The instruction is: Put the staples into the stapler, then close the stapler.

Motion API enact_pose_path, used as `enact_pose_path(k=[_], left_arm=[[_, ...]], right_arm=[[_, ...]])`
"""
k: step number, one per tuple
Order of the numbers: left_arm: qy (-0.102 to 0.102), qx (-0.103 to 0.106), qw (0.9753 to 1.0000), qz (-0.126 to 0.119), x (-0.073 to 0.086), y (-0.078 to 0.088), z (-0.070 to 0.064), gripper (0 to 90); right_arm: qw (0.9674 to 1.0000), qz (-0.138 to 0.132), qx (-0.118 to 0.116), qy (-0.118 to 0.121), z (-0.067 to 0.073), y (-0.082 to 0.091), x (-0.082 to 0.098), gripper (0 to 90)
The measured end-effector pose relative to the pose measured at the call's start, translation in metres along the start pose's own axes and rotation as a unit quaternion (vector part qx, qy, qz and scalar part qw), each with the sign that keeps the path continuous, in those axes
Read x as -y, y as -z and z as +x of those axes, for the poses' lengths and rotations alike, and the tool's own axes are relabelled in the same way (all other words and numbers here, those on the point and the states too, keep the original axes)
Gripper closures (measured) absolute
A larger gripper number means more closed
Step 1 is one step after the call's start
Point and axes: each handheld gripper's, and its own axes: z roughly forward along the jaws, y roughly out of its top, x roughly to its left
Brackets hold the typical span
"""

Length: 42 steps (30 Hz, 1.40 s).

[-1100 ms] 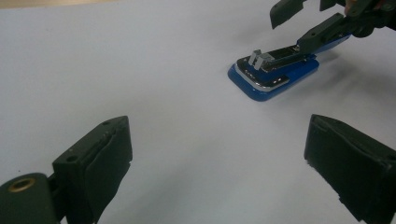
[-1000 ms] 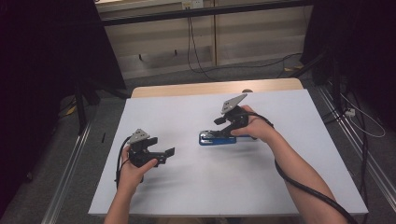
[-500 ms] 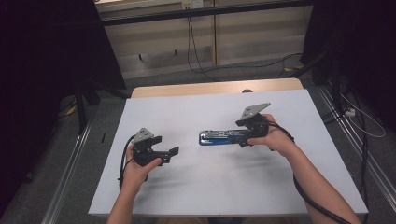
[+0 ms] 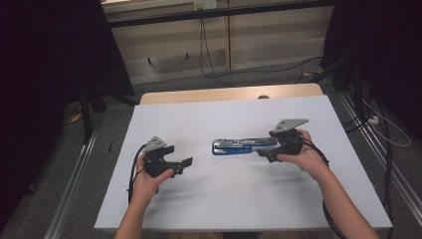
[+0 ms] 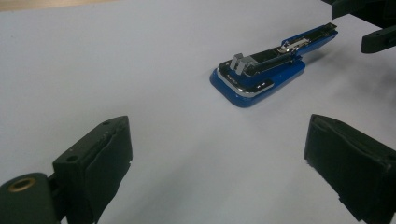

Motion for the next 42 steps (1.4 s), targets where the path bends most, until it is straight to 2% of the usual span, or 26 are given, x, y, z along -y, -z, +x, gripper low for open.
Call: enact_pose_path(k=[2, 5, 8, 12, 15, 17, 19, 21, 22, 23, 25, 27, 30, 33, 35, 38, 40, 42], left_arm=[[0.0, 0.002, 1.0, 0.0, 0.0, 0.0, 0.0, 7.8], [-0.002, 0.005, 1.0, -0.002, -0.001, -0.002, -0.001, 7.8], [0.001, 0.006, 1.0, 0.0, 0.0, -0.004, -0.001, 7.9], [0.006, 0.012, 0.9999, -0.003, -0.001, -0.007, -0.001, 8.1], [0.005, 0.015, 0.9999, -0.001, 0.0, -0.01, -0.002, 8.4], [-0.001, 0.011, 0.9999, 0.001, -0.001, -0.012, -0.004, 8.7], [-0.004, 0.01, 0.9999, -0.008, -0.003, -0.012, -0.005, 11.7], [0.001, 0.013, 0.9998, -0.012, -0.004, -0.011, -0.007, 13.4], [0.005, 0.014, 0.9998, -0.014, -0.005, -0.011, -0.008, 14.0], [0.005, 0.017, 0.9997, -0.015, -0.005, -0.011, -0.009, 14.5], [0.002, 0.02, 0.9998, -0.01, -0.005, -0.013, -0.011, 17.5], [-0.004, 0.018, 0.9998, -0.002, -0.004, -0.016, -0.013, 19.9], [-0.01, 0.021, 0.9997, -0.009, -0.005, -0.021, -0.015, 25.7], [-0.008, 0.022, 0.9994, -0.025, -0.007, -0.023, -0.012, 34.8], [-0.001, 0.023, 0.9994, -0.026, -0.008, -0.025, -0.011, 40.1], [-0.008, 0.025, 0.9995, -0.018, -0.011, -0.029, -0.016, 51.0], [-0.023, 0.025, 0.9993, -0.015, -0.014, -0.032, -0.022, 60.7], [-0.021, 0.031, 0.9992, -0.015, -0.016, -0.036, -0.027, 67.8]], right_arm=[[0.9998, -0.01, 0.004, -0.017, -0.001, 0.004, 0.003, 13.0], [0.9991, -0.027, 0.011, -0.03, -0.002, 0.011, 0.006, 12.9], [0.9985, -0.033, 0.027, -0.033, -0.003, 0.015, 0.008, 12.7], [0.9976, -0.03, 0.049, -0.038, -0.002, 0.018, 0.015, 12.3], [0.9973, -0.022, 0.065, -0.028, -0.001, 0.02, 0.019, 12.3], [0.9963, -0.028, 0.071, -0.039, 0.0, 0.022, 0.022, 13.6], [0.9954, -0.026, 0.079, -0.047, 0.001, 0.022, 0.026, 14.5], [0.9935, -0.031, 0.094, -0.056, 0.002, 0.023, 0.029, 15.3], [0.993, -0.034, 0.095, -0.061, 0.003, 0.024, 0.031, 16.5], [0.9925, -0.035, 0.097, -0.065, 0.004, 0.026, 0.032, 19.0], [0.9915, -0.04, 0.1, -0.073, 0.004, 0.031, 0.033, 29.5], [0.9898, -0.045, 0.11, -0.079, 0.002, 0.035, 0.033, 30.6], [0.9889, -0.045, 0.118, -0.078, -0.001, 0.036, 0.033, 36.3], [0.988, -0.048, 0.122, -0.082, -0.003, 0.034, 0.033, 46.3], [0.9879, -0.034, 0.13, -0.077, -0.003, 0.031, 0.034, 55.6], [0.9872, -0.025, 0.129, -0.091, -0.004, 0.027, 0.037, 67.4], [0.9876, -0.026, 0.13, -0.084, -0.004, 0.026, 0.036, 76.9], [0.9866, -0.03, 0.132, -0.091, -0.005, 0.026, 0.036, 83.6]])
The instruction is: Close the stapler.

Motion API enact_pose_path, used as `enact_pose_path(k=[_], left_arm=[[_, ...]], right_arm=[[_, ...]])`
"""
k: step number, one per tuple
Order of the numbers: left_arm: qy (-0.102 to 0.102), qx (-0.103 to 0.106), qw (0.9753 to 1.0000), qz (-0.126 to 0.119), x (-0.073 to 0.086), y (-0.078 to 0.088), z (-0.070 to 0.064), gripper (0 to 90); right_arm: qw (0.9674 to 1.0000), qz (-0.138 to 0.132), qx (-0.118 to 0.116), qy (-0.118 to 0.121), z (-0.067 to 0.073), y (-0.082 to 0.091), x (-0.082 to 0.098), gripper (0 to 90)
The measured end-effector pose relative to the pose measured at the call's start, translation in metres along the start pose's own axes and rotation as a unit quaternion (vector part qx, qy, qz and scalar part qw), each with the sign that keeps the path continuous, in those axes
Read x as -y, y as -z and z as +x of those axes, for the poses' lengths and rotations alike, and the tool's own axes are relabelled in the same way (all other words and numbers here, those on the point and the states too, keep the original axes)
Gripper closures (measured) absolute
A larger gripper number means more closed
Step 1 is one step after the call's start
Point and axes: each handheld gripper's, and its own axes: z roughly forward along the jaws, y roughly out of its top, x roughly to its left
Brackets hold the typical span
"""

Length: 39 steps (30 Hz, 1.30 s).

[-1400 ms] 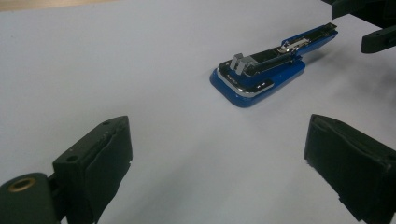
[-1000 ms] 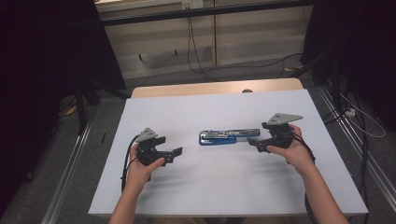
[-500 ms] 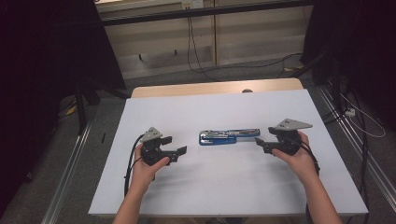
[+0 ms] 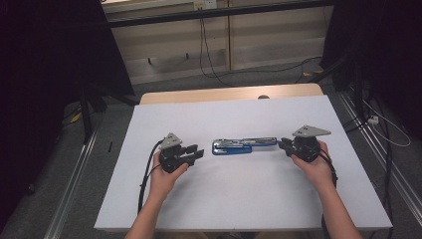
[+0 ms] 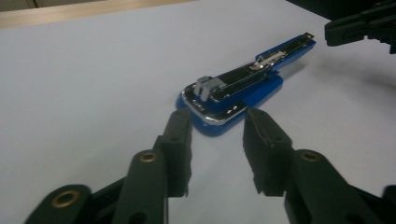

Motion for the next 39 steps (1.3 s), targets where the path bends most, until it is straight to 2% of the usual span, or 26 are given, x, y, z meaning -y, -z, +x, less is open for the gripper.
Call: enact_pose_path(k=[3, 6, 9, 11, 15, 17, 21, 24, 26, 27, 28, 31, 32, 34, 35, 39], left_arm=[[-0.005, -0.003, 1.0, 0.001, -0.003, -0.006, -0.005, 78.1], [-0.011, 0.003, 0.9998, 0.013, -0.005, -0.013, -0.006, 84.1], [-0.008, 0.003, 0.9998, 0.018, -0.005, -0.018, -0.002, 89.5], [0.003, -0.004, 0.9998, 0.019, -0.005, -0.023, 0.0, 90.0], [0.009, -0.011, 0.9996, 0.025, -0.004, -0.033, 0.003, 90.0], [0.0, -0.011, 0.9994, 0.032, -0.003, -0.038, 0.003, 90.0], [0.004, -0.012, 0.9995, 0.03, 0.0, -0.046, -0.001, 90.0], [-0.001, -0.009, 0.9995, 0.032, -0.001, -0.049, -0.005, 90.0], [-0.001, -0.011, 0.9993, 0.035, -0.001, -0.05, -0.005, 90.0], [-0.007, -0.014, 0.9991, 0.039, -0.001, -0.05, -0.004, 90.0], [-0.003, -0.014, 0.9992, 0.037, -0.001, -0.051, -0.005, 90.0], [-0.005, -0.01, 0.9992, 0.038, 0.0, -0.053, -0.005, 90.0], [-0.007, -0.011, 0.9992, 0.037, 0.0, -0.053, -0.006, 90.0], [0.005, -0.005, 0.9996, 0.028, 0.0, -0.055, -0.009, 90.0], [-0.002, -0.007, 0.9995, 0.029, -0.001, -0.055, -0.01, 90.0], [0.001, -0.007, 0.9997, 0.021, -0.002, -0.059, -0.013, 90.0]], right_arm=[[1.0, 0.007, 0.005, 0.001, -0.003, -0.001, 0.001, 89.8], [0.9999, 0.009, 0.009, -0.005, -0.007, -0.001, 0.003, 90.0], [0.9999, 0.012, 0.012, -0.001, -0.009, -0.001, 0.005, 90.0], [0.9997, 0.018, 0.014, 0.007, -0.009, -0.003, 0.005, 90.0], [0.9993, 0.033, 0.006, 0.015, -0.008, -0.009, 0.007, 90.0], [0.9991, 0.037, 0.008, 0.02, -0.007, -0.012, 0.006, 90.0], [0.9984, 0.05, 0.007, 0.025, -0.004, -0.015, 0.004, 90.0], [0.9977, 0.06, 0.009, 0.032, -0.004, -0.017, 0.006, 90.0], [0.9976, 0.06, 0.009, 0.033, -0.005, -0.018, 0.006, 90.0], [0.9978, 0.056, 0.003, 0.036, -0.005, -0.019, 0.006, 90.0], [0.998, 0.053, -0.001, 0.034, -0.005, -0.019, 0.006, 90.0], [0.9977, 0.059, 0.003, 0.034, -0.004, -0.019, 0.006, 90.0], [0.9977, 0.057, 0.003, 0.035, -0.004, -0.019, 0.006, 90.0], [0.9975, 0.059, 0.002, 0.039, -0.003, -0.02, 0.006, 90.0], [0.9976, 0.058, 0.003, 0.038, -0.003, -0.02, 0.006, 90.0], [0.9975, 0.061, -0.002, 0.037, -0.003, -0.02, 0.007, 90.0]])
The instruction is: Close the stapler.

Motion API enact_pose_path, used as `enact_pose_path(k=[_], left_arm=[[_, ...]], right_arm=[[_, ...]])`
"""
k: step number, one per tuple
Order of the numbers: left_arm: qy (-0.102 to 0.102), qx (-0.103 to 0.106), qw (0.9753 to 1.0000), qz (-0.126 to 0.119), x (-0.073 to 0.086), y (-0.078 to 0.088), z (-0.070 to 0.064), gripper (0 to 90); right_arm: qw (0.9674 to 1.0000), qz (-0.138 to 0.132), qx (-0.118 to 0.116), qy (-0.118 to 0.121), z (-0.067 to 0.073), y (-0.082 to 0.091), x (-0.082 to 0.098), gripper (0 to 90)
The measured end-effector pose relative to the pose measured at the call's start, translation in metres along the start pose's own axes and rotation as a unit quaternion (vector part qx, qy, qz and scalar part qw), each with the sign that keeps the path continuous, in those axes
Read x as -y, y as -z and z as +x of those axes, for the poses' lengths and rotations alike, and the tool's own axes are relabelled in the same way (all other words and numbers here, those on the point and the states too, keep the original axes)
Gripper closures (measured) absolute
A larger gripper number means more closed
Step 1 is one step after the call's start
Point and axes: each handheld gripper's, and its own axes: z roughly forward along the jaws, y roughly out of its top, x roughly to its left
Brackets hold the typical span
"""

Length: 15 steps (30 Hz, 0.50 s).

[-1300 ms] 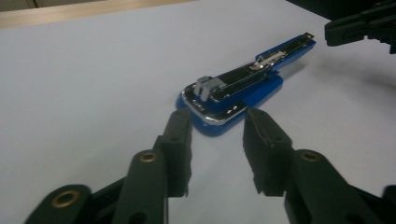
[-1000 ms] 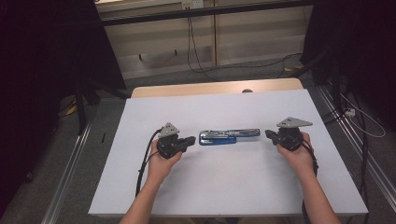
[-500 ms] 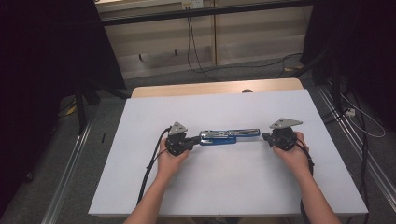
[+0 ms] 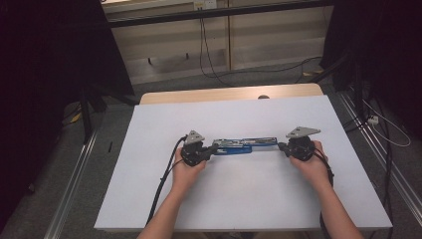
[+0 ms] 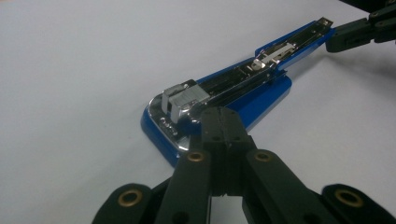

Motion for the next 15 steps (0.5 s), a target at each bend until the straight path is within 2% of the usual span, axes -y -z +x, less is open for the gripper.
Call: enact_pose_path(k=[3, 4, 6, 8, 9, 15], left_arm=[[-0.009, -0.005, 0.9999, -0.002, 0.0, -0.004, -0.001, 90.0], [-0.006, -0.003, 1.0, -0.001, 0.0, -0.005, -0.002, 90.0], [-0.016, -0.009, 0.9998, 0.001, 0.001, -0.008, -0.002, 90.0], [-0.018, -0.014, 0.9997, 0.003, 0.002, -0.009, -0.001, 90.0], [-0.011, -0.015, 0.9998, 0.001, 0.003, -0.01, -0.001, 90.0], [-0.019, -0.021, 0.9996, 0.007, 0.002, -0.012, -0.002, 90.0]], right_arm=[[1.0, 0.001, -0.002, 0.004, 0.0, 0.0, 0.0, 90.0], [1.0, 0.0, -0.003, 0.007, 0.0, 0.0, 0.0, 90.0], [0.9999, 0.003, -0.007, 0.008, -0.001, 0.0, 0.0, 90.0], [0.9999, 0.005, -0.012, 0.009, -0.001, 0.0, 0.0, 90.0], [0.9999, 0.006, -0.012, 0.009, 0.0, 0.0, 0.0, 90.0], [0.9998, -0.005, -0.019, 0.01, 0.002, 0.0, -0.003, 90.0]])
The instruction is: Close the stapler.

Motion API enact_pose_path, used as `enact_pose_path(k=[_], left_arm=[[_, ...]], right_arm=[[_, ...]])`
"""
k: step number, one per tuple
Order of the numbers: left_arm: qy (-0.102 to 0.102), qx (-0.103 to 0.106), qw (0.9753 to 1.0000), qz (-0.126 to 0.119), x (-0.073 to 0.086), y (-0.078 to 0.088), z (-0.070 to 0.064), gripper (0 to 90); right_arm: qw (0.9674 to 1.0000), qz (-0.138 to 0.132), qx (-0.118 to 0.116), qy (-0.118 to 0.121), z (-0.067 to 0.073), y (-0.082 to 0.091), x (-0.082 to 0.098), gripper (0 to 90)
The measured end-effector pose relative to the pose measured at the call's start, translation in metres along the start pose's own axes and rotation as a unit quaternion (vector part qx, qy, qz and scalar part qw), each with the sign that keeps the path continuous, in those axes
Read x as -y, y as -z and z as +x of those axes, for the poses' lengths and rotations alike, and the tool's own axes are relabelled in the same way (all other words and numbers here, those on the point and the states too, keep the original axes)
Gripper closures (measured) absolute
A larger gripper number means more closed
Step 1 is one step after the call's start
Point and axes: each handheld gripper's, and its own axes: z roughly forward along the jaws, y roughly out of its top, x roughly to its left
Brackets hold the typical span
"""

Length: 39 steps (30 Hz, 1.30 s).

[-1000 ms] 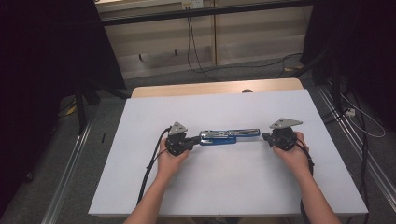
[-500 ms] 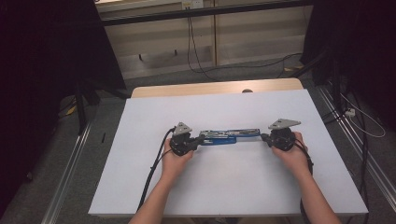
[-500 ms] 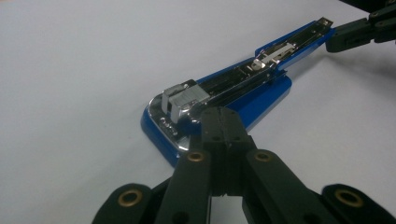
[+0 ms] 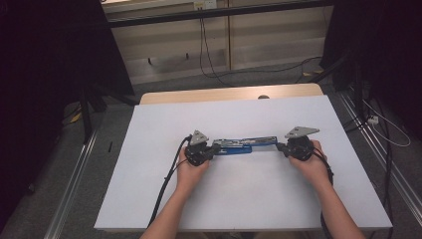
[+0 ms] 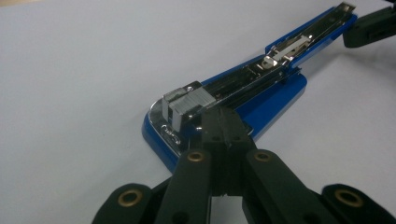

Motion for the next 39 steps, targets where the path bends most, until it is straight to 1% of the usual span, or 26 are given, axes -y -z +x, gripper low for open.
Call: enact_pose_path(k=[3, 7, 11, 14, 17, 19, 20, 21, 22, 25, 28, 30, 32, 33, 34, 35, 36, 38, 39], left_arm=[[0.003, 0.0, 1.0, -0.001, 0.0, 0.0, 0.001, 90.0], [0.001, -0.002, 1.0, -0.001, 0.0, 0.0, 0.0, 90.0], [0.002, -0.001, 1.0, -0.001, 0.0, 0.0, 0.001, 90.0], [0.001, -0.002, 1.0, -0.001, 0.0, 0.0, 0.0, 90.0], [0.0, -0.002, 1.0, 0.0, 0.0, 0.0, 0.0, 90.0], [-0.001, -0.003, 1.0, 0.002, 0.0, 0.001, -0.001, 90.0], [-0.009, -0.005, 0.9999, 0.005, 0.0, 0.002, 0.0, 90.0], [-0.003, -0.005, 1.0, 0.002, 0.001, 0.004, -0.002, 90.0], [-0.005, -0.002, 1.0, 0.003, 0.002, 0.006, -0.002, 90.0], [0.01, 0.003, 0.9999, 0.0, 0.004, 0.013, -0.001, 88.2], [0.018, 0.011, 0.9998, -0.006, 0.005, 0.017, 0.001, 86.0], [0.02, 0.014, 0.9997, -0.004, 0.006, 0.018, 0.001, 83.2], [0.021, 0.013, 0.9997, -0.001, 0.007, 0.019, 0.0, 80.0], [0.024, 0.013, 0.9996, -0.002, 0.007, 0.02, 0.0, 77.8], [0.02, 0.012, 0.9997, -0.001, 0.006, 0.021, 0.0, 74.8], [0.021, 0.013, 0.9997, -0.002, 0.006, 0.021, -0.001, 70.8], [0.017, 0.015, 0.9997, -0.001, 0.005, 0.022, 0.0, 67.0], [0.027, 0.017, 0.9995, -0.007, 0.004, 0.024, -0.001, 62.6], [0.029, 0.02, 0.9994, -0.007, 0.003, 0.025, -0.001, 59.7]], right_arm=[[1.0, -0.004, -0.001, -0.001, 0.0, 0.001, -0.001, 90.0], [0.9999, -0.009, -0.006, -0.001, 0.001, 0.0, -0.001, 90.0], [0.9998, -0.019, -0.008, -0.007, 0.002, 0.001, -0.004, 90.0], [0.9996, -0.024, -0.013, -0.009, 0.002, 0.0, -0.006, 90.0], [0.9996, -0.025, -0.014, -0.005, 0.004, -0.001, -0.008, 90.0], [0.9995, -0.027, -0.016, -0.003, 0.006, -0.001, -0.01, 90.0], [0.9994, -0.031, -0.016, -0.001, 0.007, -0.002, -0.011, 90.0], [0.9994, -0.032, -0.015, 0.002, 0.008, -0.002, -0.012, 90.0], [0.9994, -0.031, -0.016, 0.005, 0.009, -0.003, -0.013, 90.0], [0.9992, -0.031, -0.025, 0.009, 0.013, -0.004, -0.014, 90.0], [0.9989, -0.035, -0.032, 0.005, 0.015, -0.005, -0.014, 88.6], [0.9984, -0.041, -0.038, 0.0, 0.016, -0.003, -0.014, 87.0], [0.9981, -0.048, -0.038, -0.005, 0.017, -0.001, -0.013, 82.5], [0.9978, -0.054, -0.036, -0.012, 0.017, 0.0, -0.012, 80.2], [0.9975, -0.057, -0.037, -0.02, 0.017, 0.001, -0.011, 78.9], [0.997, -0.059, -0.041, -0.027, 0.017, 0.002, -0.01, 76.6], [0.9969, -0.062, -0.041, -0.027, 0.018, 0.002, -0.009, 72.2], [0.9966, -0.064, -0.04, -0.033, 0.019, 0.003, -0.008, 62.0], [0.9964, -0.068, -0.04, -0.034, 0.019, 0.003, -0.008, 59.1]])
